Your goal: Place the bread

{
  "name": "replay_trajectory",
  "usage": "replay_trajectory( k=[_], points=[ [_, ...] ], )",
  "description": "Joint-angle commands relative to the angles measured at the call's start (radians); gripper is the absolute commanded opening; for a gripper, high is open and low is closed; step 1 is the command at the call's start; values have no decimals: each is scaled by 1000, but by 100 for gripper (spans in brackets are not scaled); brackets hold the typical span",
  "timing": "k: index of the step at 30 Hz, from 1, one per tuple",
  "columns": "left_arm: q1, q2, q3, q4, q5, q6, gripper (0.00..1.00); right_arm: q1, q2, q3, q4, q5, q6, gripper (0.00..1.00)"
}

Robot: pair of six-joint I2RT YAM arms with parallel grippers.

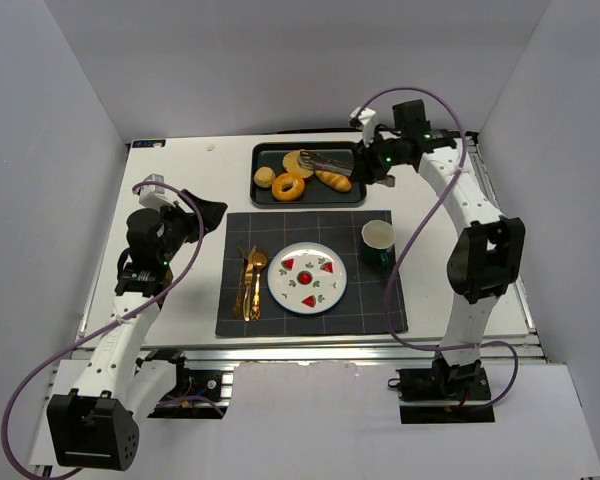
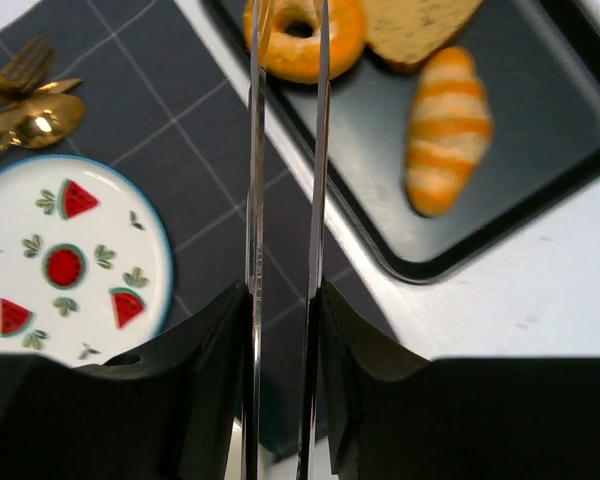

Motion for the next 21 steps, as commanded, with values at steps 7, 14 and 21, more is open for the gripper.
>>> replay_trajectory(
  k=[7,14,21],
  points=[
    [3,-22,20,-23,-16,-18,80,63,101,-9,157,87,413,40],
    [3,-25,15,-17,-26,-37,80,64,132,-42,208,102,527,42],
    [3,-6,15,-17,-21,-34,80,64,135,-78,227,92,612,45]
  ],
)
